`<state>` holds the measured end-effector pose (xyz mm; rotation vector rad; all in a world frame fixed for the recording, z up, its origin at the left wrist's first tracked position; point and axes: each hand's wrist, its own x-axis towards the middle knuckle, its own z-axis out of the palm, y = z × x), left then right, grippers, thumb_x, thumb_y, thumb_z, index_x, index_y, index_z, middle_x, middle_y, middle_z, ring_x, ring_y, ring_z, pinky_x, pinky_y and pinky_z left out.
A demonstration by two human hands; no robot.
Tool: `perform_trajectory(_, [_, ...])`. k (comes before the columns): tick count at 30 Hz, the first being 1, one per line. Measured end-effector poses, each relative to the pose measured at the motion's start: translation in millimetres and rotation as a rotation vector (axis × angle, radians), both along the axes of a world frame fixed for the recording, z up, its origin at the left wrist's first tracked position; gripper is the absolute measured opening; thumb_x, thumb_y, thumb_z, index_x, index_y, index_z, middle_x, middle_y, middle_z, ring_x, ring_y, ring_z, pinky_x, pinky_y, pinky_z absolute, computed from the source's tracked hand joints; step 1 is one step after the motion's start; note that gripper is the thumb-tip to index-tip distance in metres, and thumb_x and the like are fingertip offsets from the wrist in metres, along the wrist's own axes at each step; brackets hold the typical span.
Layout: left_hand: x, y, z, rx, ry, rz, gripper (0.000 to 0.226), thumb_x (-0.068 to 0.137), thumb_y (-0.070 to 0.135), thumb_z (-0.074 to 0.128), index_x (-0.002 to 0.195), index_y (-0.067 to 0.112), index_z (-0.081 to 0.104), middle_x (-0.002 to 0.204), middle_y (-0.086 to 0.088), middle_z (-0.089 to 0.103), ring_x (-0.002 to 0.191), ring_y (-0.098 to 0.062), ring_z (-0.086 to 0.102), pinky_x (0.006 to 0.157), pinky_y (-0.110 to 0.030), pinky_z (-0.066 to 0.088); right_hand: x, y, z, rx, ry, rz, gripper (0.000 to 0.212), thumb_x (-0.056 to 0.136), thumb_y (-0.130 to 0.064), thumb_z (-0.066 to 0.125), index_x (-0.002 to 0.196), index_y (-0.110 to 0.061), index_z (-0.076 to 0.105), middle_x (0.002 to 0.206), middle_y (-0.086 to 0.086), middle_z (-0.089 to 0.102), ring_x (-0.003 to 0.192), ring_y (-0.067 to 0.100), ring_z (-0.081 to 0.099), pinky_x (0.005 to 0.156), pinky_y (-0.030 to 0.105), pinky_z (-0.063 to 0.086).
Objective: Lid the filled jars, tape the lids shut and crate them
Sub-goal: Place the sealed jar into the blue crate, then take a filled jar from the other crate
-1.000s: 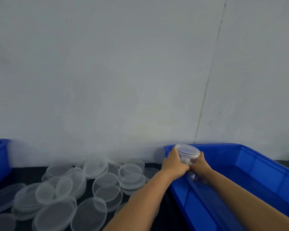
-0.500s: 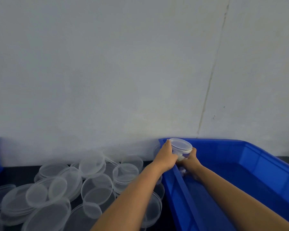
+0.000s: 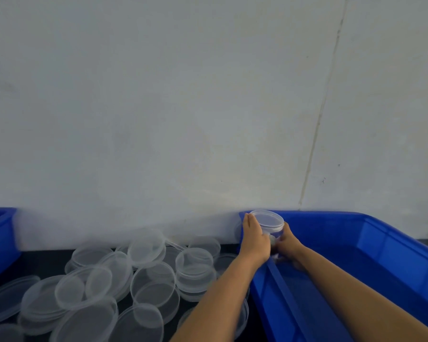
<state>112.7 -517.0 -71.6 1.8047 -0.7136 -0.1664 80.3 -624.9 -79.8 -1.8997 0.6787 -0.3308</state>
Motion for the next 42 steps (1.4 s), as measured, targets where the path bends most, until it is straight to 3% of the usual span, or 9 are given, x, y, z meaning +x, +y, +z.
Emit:
perform_trajectory(9, [0,2,1,0.083,0.032,-0.025,0.068,0.098,0.001,0.036,0.153,0.003,-0.003,0.162,-0.010,-0.002,0.149,-0.022,0.005,0.120,-0.028,0.011,6,12,-1,-0.014,0.022,-0.042,0.070,0.089,-0.009,0.065,0.141,-0.012,0.018,0.107,0.016,0.056,0.084,0.025,0.059,0.068,0.036,0.052])
perform_trajectory(11, [0,7,5,0.103,0.042,-0.058,0.067,0.097,0.001,0.036,0.153,0.003,-0.001,0.162,-0.009,-0.003,0.149,-0.021,0.003,0.117,-0.026,0.010,5,16,3,0.022,0.054,-0.054,0.068,0.092,-0.011,0.061,0.141,-0.009,0.014,0.091,0.017,0.058,0.068,0.023,0.058,0.055,0.032,0.050])
perform_trajectory(13, [1,14,12,0.114,0.090,-0.067,0.061,0.094,0.002,0.038,0.151,0.000,0.016,0.160,-0.012,0.009,0.148,-0.025,0.012,0.117,-0.029,0.017,3,19,8,0.040,0.084,-0.077,0.071,0.091,-0.012,0.061,0.142,-0.006,0.012,0.097,0.023,0.059,0.067,0.025,0.056,0.050,0.030,0.046])
perform_trajectory(19, [6,65,35,0.162,0.059,0.022,0.040,0.093,0.009,0.047,0.132,0.004,0.047,0.137,-0.017,0.050,0.123,-0.031,0.051,0.099,-0.032,0.039,-7,50,49,-0.111,0.115,-0.235,0.065,0.094,-0.004,0.051,0.148,-0.006,0.015,0.145,0.024,0.026,0.125,0.041,0.038,0.100,0.050,0.039])
perform_trajectory(23, [-7,118,52,0.095,0.063,0.071,0.039,0.092,0.004,0.048,0.131,0.004,0.052,0.135,-0.014,0.055,0.122,-0.025,0.053,0.099,-0.030,0.043,-21,100,77,-0.189,0.032,-0.216,0.053,0.096,-0.004,0.045,0.144,-0.002,0.023,0.140,0.024,0.032,0.121,0.038,0.043,0.097,0.042,0.040])
perform_trajectory(27, [-39,181,63,-0.032,0.131,0.079,0.035,0.091,-0.004,0.045,0.124,0.000,0.057,0.125,-0.015,0.061,0.101,-0.016,0.055,0.073,-0.022,0.044,-40,167,91,-0.121,-0.073,-0.106,0.050,0.096,-0.007,0.047,0.142,-0.002,0.029,0.138,0.024,0.039,0.108,0.030,0.045,0.072,0.031,0.038])
perform_trajectory(32, [-88,264,65,-0.181,0.242,0.169,0.031,0.095,-0.003,0.040,0.115,0.008,0.061,0.119,-0.008,0.064,0.102,-0.016,0.057,0.093,-0.034,0.049,-63,256,89,-0.073,-0.221,-0.020,0.044,0.090,0.000,0.049,0.132,-0.006,0.037,0.109,0.015,0.046,0.065,0.016,0.042,0.049,0.022,0.029])
perform_trajectory(37, [-126,338,58,-0.306,0.353,0.272,0.028,0.096,-0.003,0.039,0.109,0.009,0.062,0.105,-0.001,0.066,0.094,-0.012,0.062,0.081,-0.028,0.052,-83,340,65,0.047,-0.222,0.043,0.038,0.090,0.003,0.046,0.126,-0.010,0.040,0.110,0.016,0.052,0.079,0.020,0.052,0.053,0.022,0.036])
perform_trajectory(42, [-131,420,57,-0.009,0.193,0.373,0.024,0.095,0.006,0.046,0.111,0.017,0.061,0.106,0.003,0.063,0.094,-0.009,0.058,0.078,-0.026,0.049,-84,421,52,0.086,-0.217,0.168,0.031,0.089,0.003,0.045,0.118,-0.007,0.046,0.097,0.010,0.054,0.085,0.020,0.052,0.066,0.028,0.041])
